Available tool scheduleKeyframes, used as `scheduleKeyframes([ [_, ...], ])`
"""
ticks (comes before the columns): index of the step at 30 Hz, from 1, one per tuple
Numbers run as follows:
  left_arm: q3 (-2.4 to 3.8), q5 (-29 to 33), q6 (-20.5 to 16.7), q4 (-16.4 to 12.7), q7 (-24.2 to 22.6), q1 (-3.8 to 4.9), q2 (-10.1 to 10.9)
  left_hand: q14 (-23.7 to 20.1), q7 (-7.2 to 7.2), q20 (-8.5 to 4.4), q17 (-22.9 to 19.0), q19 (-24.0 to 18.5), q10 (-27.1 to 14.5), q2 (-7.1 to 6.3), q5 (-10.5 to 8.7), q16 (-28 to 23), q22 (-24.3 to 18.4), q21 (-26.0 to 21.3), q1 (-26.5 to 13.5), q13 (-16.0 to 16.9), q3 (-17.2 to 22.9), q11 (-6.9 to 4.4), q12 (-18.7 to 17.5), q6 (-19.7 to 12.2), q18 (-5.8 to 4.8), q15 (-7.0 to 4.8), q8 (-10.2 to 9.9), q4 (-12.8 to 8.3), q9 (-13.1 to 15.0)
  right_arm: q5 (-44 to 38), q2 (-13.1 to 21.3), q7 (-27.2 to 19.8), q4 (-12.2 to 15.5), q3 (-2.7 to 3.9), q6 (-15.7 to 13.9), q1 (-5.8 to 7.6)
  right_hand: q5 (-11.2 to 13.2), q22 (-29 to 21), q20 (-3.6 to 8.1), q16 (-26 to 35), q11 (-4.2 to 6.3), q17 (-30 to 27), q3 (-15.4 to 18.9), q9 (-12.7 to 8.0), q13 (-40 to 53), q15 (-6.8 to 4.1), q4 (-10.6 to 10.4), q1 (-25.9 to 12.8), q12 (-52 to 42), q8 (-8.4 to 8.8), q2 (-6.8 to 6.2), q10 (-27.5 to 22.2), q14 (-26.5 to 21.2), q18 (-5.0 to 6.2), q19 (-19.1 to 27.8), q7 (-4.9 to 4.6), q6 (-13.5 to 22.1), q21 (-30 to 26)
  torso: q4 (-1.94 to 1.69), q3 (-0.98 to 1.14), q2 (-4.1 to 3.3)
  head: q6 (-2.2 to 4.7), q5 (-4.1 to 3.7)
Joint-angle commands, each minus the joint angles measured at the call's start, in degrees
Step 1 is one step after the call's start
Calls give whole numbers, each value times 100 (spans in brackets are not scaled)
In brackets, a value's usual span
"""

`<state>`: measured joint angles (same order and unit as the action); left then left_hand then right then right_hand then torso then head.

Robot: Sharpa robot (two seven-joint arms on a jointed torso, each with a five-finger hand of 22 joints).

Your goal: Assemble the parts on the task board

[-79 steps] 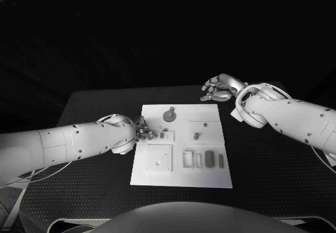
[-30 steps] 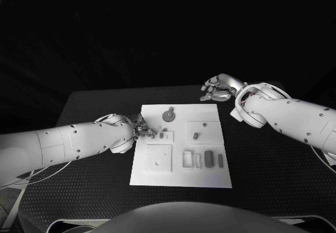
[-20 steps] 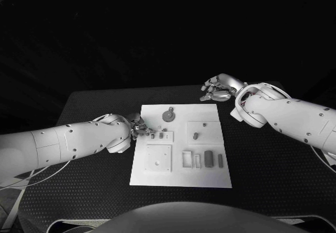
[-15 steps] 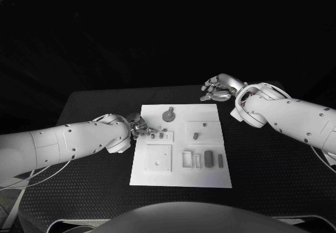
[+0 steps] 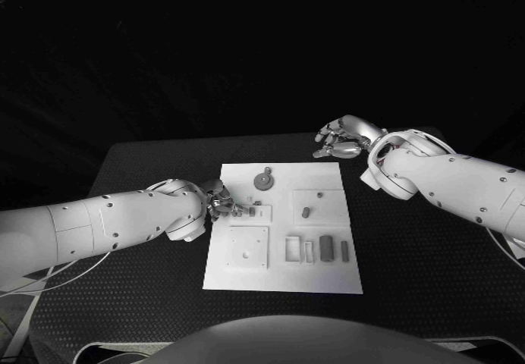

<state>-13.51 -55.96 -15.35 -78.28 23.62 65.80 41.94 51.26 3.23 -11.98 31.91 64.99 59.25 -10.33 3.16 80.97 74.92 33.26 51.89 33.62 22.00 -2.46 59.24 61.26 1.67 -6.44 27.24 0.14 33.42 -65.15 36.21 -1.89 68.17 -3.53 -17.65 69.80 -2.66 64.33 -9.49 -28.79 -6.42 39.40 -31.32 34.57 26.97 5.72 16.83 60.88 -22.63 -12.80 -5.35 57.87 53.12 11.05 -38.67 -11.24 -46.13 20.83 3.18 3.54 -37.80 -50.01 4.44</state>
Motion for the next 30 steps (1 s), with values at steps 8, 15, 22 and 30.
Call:
scheduleKeyframes([
  [8, -1, -262, 128, -12, 122, -2, -8, -37, -2, 9, -34, -14, -58, 121, -11, -14, 47, -58, 237, -26, -147, 1, -19, -12, 158, 7, -42, -140, -37, -9, 6, -40, 6, 3, 56, 2, -9, 9, -5, 22, -1, 9, 37, -7, -10, 38, -12, 52, -30, -22, -12, -52, -7, -78, 21, 3, -55, -30, 8, -3, -3, 1, 10],
  [15, -1, -267, 73, 6, 129, -2, -39, -32, -1, 14, -62, 0, -59, 275, -6, -8, 50, -85, 417, -50, -232, 2, -11, -2, 155, 10, -54, -309, -63, -9, 1, -42, 7, 3, 59, 2, -9, 11, -7, 26, -1, 12, 39, -8, -15, 38, -14, 48, -33, -23, -10, -52, -6, -77, 20, 3, -56, -31, 6, 0, -2, 1, 14],
  [22, -1, -195, 153, 33, 110, -2, -65, -29, 4, 19, -73, 9, -62, 314, -6, -7, 48, -98, 442, -61, -239, 6, -11, -1, 148, 12, -61, -314, -76, -9, 1, -44, 8, 3, 59, 2, -9, 12, -9, 30, -1, 16, 42, -9, -20, 38, -16, 43, -36, -24, -7, -52, -4, -76, 19, 2, -57, -32, 10, 3, -4, 1, 27],
  [30, 0, -208, 211, 74, 157, 0, -90, -31, 6, 18, -86, 12, -68, 432, -4, 0, 54, -114, 570, -75, -229, 9, -5, 0, 147, 14, -68, -386, -91, -9, -4, -45, 3, 3, 62, 2, -9, 13, -10, 34, -1, 20, 45, -9, -25, 38, -16, 39, -40, -25, -3, -52, -1, -75, 18, 2, -57, -33, 8, 0, -3, 1, 15],
])
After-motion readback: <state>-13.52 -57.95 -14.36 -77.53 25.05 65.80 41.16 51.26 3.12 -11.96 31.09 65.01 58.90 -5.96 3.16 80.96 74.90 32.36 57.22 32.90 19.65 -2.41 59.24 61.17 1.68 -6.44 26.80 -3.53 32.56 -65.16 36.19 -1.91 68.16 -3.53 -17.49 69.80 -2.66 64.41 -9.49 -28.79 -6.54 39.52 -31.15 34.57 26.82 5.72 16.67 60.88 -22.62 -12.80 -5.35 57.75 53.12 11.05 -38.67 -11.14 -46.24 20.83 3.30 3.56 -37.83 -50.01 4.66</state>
